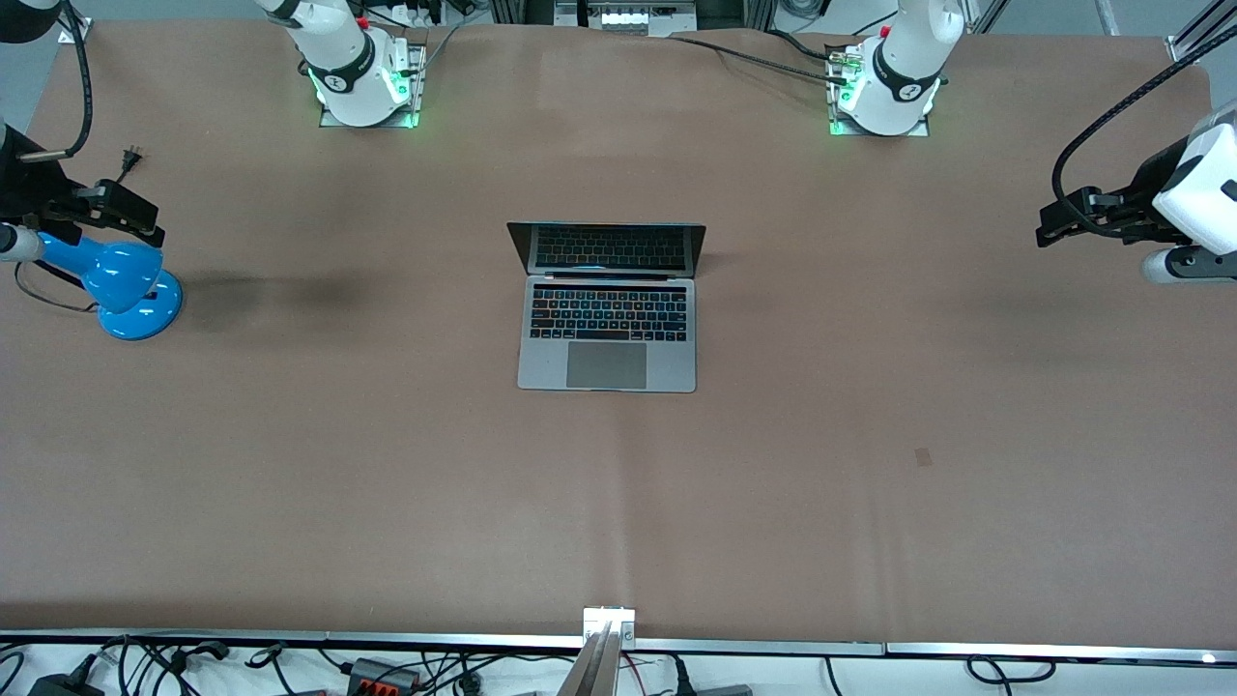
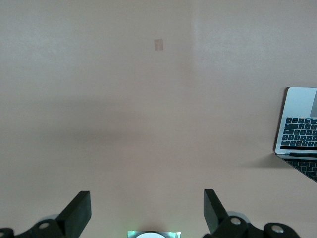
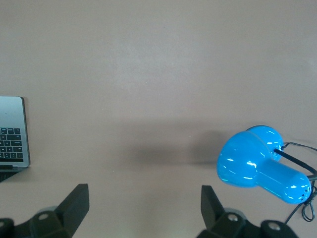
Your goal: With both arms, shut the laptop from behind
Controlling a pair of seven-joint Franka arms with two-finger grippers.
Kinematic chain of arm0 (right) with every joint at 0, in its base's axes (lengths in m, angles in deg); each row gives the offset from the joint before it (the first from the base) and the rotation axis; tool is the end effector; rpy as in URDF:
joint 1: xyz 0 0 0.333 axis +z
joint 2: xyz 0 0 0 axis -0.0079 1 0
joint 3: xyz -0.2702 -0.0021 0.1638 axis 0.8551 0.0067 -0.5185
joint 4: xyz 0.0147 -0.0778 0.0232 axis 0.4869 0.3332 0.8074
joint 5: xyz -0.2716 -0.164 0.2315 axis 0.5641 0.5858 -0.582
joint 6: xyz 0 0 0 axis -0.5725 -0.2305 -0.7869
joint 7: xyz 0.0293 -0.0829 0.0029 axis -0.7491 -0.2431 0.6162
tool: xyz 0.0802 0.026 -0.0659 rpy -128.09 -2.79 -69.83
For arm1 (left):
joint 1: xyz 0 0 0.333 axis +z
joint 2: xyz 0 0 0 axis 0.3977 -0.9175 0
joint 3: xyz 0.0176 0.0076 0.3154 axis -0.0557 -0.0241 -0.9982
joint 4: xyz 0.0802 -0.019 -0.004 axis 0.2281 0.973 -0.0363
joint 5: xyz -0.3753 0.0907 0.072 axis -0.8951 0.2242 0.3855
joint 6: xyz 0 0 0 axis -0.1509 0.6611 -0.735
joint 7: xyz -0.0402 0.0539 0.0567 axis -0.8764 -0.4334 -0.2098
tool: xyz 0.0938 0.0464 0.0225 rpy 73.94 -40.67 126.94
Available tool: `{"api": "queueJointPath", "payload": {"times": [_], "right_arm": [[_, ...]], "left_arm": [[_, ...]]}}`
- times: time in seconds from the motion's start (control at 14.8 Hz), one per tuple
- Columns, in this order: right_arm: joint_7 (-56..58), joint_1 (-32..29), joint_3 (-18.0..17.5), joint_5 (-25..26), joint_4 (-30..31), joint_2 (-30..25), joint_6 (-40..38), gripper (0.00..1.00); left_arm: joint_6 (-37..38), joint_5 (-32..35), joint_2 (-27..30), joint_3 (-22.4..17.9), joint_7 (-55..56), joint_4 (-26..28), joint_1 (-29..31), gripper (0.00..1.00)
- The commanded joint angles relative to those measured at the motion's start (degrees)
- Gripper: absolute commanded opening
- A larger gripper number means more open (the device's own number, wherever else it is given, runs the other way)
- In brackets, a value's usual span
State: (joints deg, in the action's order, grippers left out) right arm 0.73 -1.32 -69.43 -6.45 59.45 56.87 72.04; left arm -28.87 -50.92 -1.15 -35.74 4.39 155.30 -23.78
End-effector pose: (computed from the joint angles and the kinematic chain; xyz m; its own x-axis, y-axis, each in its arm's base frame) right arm 0.5478 -0.0236 0.5880 0.9998 -0.0045 -0.0177 -0.0042 -0.9998 0.0213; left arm 0.5630 -0.0130 0.6063 0.9886 0.0439 -0.1443 0.0441 -0.9990 -0.0018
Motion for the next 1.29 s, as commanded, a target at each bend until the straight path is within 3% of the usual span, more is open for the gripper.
{"api": "queueJointPath", "payload": {"times": [0.0, 0.61, 0.68, 0.74, 0.81, 0.95, 1.22], "right_arm": [[0.71, -0.89, -0.72, -0.07, 2.04, -1.88, -0.10, 1.00], [0.71, -0.98, -0.72, -0.07, 2.04, -2.06, -0.01, 1.00], [0.71, -0.98, -0.72, -0.07, 2.13, -1.97, 0.08, 0.90], [0.36, -0.98, -0.72, -0.07, 2.04, -1.97, -0.01, 0.70], [0.01, -0.89, -0.72, 0.01, 2.04, -1.88, -0.10, 0.58], [-0.08, -0.89, -0.72, 0.01, 2.04, -1.71, -0.19, 0.40], [0.35, -0.80, -0.81, 0.01, 1.96, -1.71, -0.28, 0.10]], "left_arm": [[-0.54, -1.56, 0.32, -0.33, -1.21, -0.20, -0.10, 1.00], [1.91, -1.56, -0.47, -0.15, -0.16, -0.56, -0.71, 1.00], [2.18, -1.56, -0.47, -0.15, -0.42, -0.56, -0.71, 0.84], [4.27, -1.56, 0.14, 0.11, -0.33, -0.30, -0.71, 0.39], [5.25, -1.73, 0.06, 0.11, -1.03, -0.73, -0.80, 0.21], [6.48, -2.17, 0.15, -0.07, -1.65, -0.73, -0.71, 0.01], [8.59, -8.40, 0.23, -0.24, -0.16, -0.82, -0.80, 0.00]]}}
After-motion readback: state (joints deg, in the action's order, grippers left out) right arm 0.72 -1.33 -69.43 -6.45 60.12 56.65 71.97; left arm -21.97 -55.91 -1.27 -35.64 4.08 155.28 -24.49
